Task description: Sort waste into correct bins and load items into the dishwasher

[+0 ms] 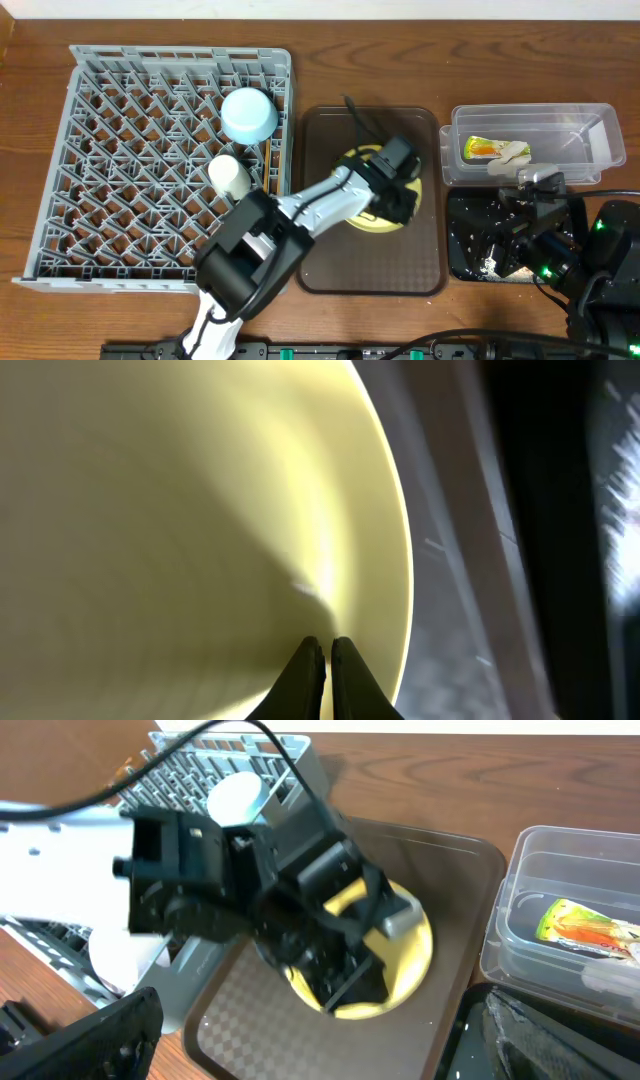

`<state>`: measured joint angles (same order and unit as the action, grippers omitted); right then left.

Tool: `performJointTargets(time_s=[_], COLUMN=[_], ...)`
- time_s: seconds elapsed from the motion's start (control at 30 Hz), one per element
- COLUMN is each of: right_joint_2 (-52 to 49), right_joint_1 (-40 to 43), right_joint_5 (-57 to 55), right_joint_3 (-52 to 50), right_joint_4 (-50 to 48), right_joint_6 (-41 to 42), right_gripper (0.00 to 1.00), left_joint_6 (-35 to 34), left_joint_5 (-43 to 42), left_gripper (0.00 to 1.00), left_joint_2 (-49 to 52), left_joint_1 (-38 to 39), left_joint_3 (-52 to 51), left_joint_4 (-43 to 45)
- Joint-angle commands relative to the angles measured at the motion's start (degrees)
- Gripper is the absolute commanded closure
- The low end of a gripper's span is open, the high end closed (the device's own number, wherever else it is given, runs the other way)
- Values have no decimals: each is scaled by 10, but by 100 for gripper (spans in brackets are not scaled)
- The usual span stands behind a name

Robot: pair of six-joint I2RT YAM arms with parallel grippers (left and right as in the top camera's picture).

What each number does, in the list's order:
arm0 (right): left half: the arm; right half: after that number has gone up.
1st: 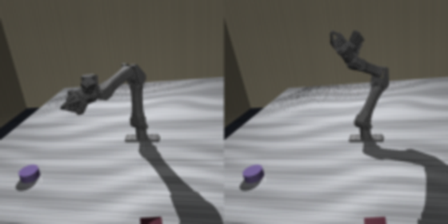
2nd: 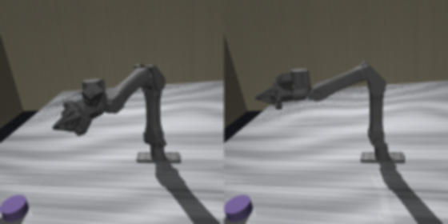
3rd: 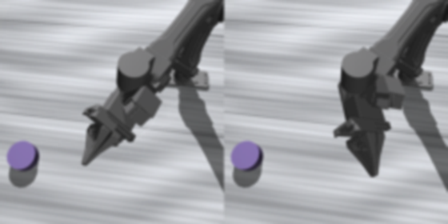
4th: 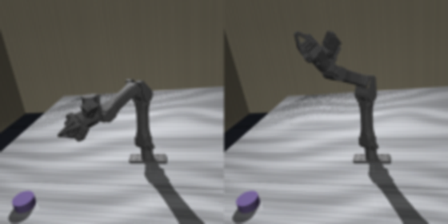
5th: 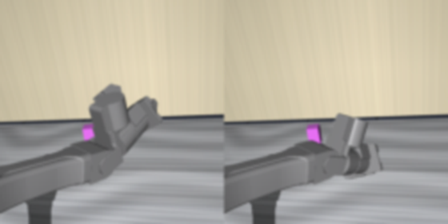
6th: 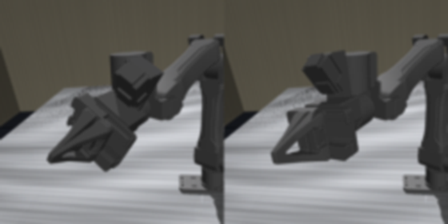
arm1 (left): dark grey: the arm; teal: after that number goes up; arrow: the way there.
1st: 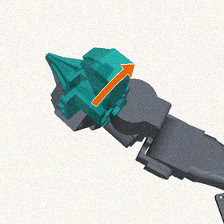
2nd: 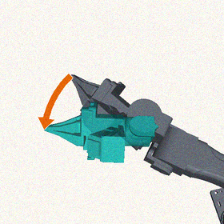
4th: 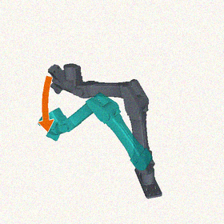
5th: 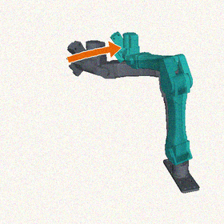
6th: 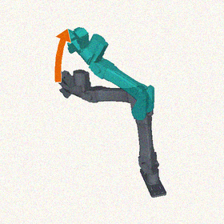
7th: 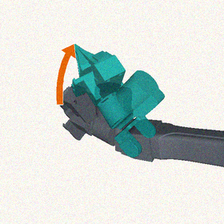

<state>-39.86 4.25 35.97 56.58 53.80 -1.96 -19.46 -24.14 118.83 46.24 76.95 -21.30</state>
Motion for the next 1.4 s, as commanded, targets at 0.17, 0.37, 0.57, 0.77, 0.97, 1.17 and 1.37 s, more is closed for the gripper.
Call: performJointTargets(time_s=[0.17,0.37,0.57,0.77,0.97,1.17,1.37], right_joint_2=[2,2,2,2,2,2,2], right_joint_1=[-6,-6,-6,-6,-6,-6,-6], right_joint_5=[-2,-2,-2,-2,-2,-2,-2], right_joint_3=[6,6,6,6,6,6,6], right_joint_4=[0,0,0,0,0,0,0], right_joint_6=[-5,-5,-5,-5,-5,-5,-5], right_gripper=[1,1,1,1,1,1,1], left_joint_6=[21,23,23,23,23,23,-2], left_joint_5=[-45,14,24,70,111,116,116], left_gripper=[88,52,18,30,31,35,42], left_joint_2=[-4,-106,-160,-158,-158,-158,-157], left_joint_1=[-3,-65,-114,-128,-124,-124,-123], left_joint_3=[7,14,14,-16,-57,-91,-125], left_joint_4=[-4,-27,-94,-128,-125,-97,-63])
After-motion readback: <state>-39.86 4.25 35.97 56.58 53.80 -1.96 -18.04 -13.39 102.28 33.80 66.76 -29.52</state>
